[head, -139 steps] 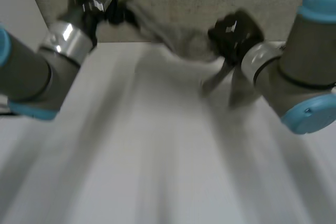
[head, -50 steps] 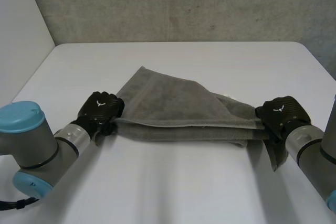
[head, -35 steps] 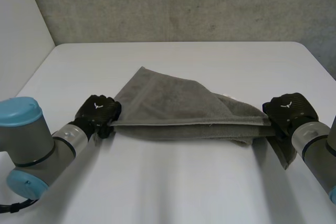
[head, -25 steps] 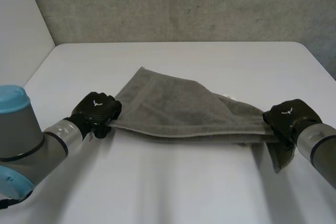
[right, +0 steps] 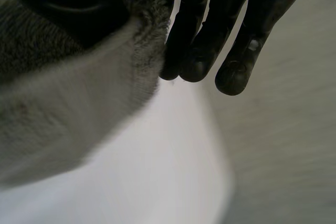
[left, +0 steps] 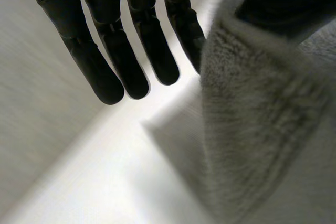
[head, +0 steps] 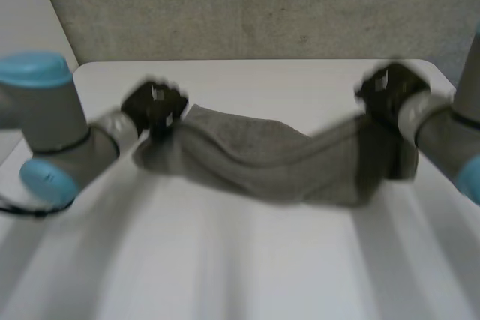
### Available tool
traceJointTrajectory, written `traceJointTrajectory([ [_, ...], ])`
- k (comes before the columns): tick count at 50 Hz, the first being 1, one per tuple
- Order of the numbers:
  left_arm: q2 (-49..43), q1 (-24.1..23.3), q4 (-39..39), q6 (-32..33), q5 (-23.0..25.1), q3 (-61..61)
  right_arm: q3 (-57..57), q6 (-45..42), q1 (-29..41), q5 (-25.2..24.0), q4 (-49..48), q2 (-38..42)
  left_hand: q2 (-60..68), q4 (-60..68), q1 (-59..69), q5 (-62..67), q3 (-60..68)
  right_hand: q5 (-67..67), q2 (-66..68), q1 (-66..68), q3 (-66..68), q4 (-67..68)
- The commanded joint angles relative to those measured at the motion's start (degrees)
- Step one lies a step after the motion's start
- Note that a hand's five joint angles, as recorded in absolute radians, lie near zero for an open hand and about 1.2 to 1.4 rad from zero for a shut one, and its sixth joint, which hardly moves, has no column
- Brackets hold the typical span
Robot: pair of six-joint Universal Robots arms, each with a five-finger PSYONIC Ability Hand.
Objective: Fold the towel.
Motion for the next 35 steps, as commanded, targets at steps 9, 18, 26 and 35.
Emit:
traceJointTrajectory([
  [9, 3.6, -0.8, 19.5, -25.3, -8.8, 29.3, -28.6, 6.4, 3.0, 7.8, -4.4, 4.5, 2.0, 2.1, 2.2, 1.7, 0.9, 2.5, 3.6, 3.8, 3.1, 3.1],
  [18, 4.0, -0.4, 19.2, -25.3, -6.7, 18.2, -24.7, 6.9, 3.8, 4.3, 2.6, 6.8, 2.0, 2.1, 2.2, 1.7, 0.9, 2.5, 3.6, 3.8, 3.1, 3.1],
  [26, 5.0, 2.8, 23.0, -24.8, -0.9, -3.7, -13.6, 5.8, 3.9, -1.0, 2.3, 10.1, 2.0, 2.1, 2.2, 1.7, 0.9, 2.5, 3.6, 3.8, 3.1, 3.1],
  [35, 2.7, 5.0, 28.7, -12.4, 1.0, -22.2, -2.1, 5.8, 3.7, -1.0, -0.6, 15.6, 2.0, 2.1, 2.2, 1.7, 0.9, 2.5, 3.6, 3.8, 3.1, 3.1],
])
